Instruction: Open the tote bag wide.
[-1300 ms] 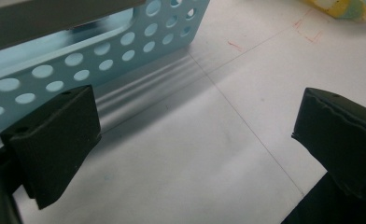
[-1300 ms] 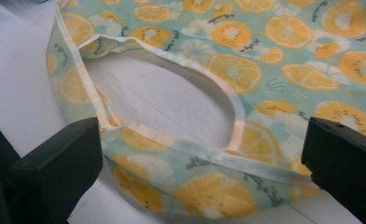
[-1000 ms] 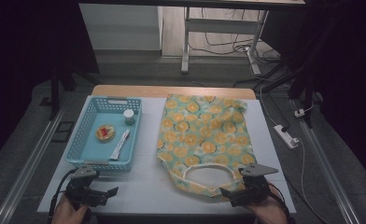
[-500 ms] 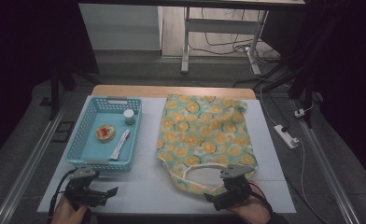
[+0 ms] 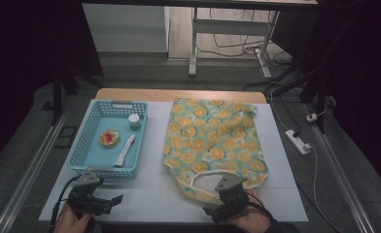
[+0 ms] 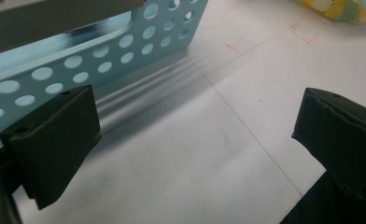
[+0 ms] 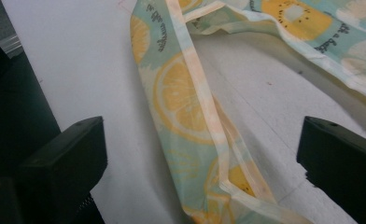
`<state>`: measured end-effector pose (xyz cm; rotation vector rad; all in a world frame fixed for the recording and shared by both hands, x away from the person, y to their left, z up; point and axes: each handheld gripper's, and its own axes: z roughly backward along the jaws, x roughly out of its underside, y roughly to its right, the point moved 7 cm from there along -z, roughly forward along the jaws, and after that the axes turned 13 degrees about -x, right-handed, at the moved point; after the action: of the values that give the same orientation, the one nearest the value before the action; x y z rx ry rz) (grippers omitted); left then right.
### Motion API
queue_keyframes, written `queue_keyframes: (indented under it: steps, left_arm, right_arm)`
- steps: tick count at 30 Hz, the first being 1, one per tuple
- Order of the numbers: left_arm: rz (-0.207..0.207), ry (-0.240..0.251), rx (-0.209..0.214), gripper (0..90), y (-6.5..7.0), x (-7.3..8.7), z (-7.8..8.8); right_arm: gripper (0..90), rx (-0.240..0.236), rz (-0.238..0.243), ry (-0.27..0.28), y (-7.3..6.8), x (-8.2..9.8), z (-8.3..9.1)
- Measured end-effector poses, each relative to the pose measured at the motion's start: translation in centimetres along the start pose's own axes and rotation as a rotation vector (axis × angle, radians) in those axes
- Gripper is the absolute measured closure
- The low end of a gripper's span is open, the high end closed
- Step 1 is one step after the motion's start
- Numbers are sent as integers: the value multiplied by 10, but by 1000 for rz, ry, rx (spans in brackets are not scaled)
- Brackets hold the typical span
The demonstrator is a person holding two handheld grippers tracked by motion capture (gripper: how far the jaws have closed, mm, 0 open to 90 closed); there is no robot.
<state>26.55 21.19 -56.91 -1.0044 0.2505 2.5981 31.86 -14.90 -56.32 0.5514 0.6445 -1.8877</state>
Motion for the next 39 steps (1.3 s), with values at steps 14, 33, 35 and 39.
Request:
queue_keyframes:
  steps: [14,33,35,39]
  left_arm:
    - [-14,-6,1,7,2,0,-1]
    - [-14,-12,9,9,1,0,-1]
    - [-14,-13,11,9,1,0,-1]
    - [-13,-13,13,9,1,0,-1]
  right_arm:
    - [432,-30,25,-53,5,4,-1]
    - [748,-70,31,-3,8,-9,16]
    - [721,-70,26,8,9,-11,19]
    - [662,-57,15,22,13,-14,21]
